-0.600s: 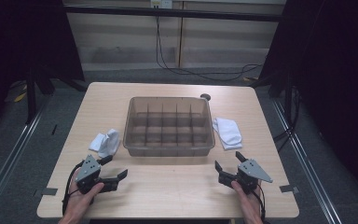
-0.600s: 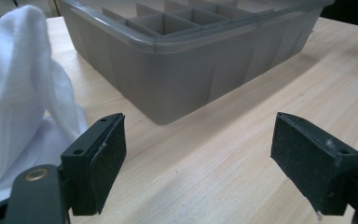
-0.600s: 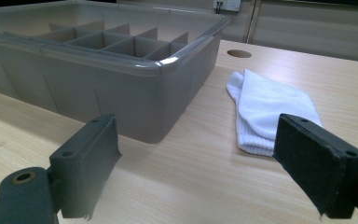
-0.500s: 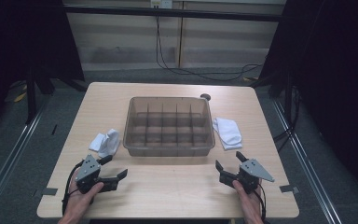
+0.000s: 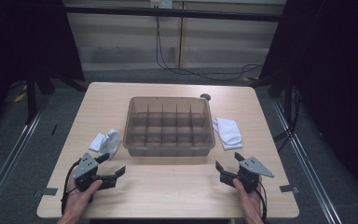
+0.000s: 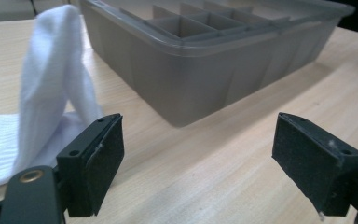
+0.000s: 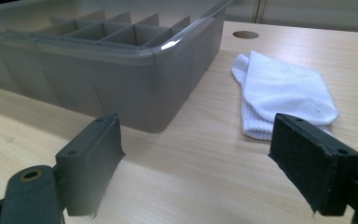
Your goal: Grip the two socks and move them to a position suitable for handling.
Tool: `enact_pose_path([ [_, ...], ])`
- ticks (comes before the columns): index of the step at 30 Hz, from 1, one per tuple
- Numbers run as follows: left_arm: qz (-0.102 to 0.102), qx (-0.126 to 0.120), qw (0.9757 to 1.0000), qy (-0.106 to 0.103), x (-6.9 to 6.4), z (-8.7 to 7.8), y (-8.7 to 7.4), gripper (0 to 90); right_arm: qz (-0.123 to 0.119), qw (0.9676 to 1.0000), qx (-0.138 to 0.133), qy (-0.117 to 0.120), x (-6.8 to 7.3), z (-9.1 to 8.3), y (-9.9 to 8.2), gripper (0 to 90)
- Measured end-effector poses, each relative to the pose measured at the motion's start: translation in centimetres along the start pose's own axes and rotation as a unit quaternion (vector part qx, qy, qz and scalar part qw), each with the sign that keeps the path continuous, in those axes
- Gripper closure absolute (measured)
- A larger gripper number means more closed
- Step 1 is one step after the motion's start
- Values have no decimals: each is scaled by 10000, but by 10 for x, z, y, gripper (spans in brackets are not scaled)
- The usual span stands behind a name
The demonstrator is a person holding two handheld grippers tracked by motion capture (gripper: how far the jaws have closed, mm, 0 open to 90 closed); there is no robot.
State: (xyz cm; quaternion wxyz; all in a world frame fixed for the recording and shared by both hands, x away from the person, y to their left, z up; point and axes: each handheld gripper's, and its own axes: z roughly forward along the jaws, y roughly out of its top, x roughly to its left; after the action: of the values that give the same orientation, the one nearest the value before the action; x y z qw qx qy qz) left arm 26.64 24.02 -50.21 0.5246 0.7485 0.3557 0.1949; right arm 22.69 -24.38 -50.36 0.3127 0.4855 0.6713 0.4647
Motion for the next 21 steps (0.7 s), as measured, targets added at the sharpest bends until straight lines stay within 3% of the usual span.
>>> enact_pose_path([
  [4, 72, -11, 10000, -33, -1, -1, 0, 164, -200, 9998, 30, -17, 4, 0, 0, 158],
  [10, 99, 45, 9998, -147, -3, -3, -1, 165, -258, 9987, 430, 57, 8, -1, 0, 199],
  [16, 124, 69, 9997, -190, -4, -2, -1, 165, -160, 9972, 715, 154, 8, -2, 5, 195],
  [18, 152, 85, 9997, -178, -5, -2, -1, 165, -133, 9945, 1019, 181, 2, 0, 10, 235],
  [20, 178, 81, 9996, -179, -5, -2, -1, 165, -123, 9940, 1075, 178, 0, 0, 11, 259],
  [21, 209, 81, 9996, -187, -5, -2, -1, 165, 13, 9928, 1175, 217, -5, 1, 13, 258],
])
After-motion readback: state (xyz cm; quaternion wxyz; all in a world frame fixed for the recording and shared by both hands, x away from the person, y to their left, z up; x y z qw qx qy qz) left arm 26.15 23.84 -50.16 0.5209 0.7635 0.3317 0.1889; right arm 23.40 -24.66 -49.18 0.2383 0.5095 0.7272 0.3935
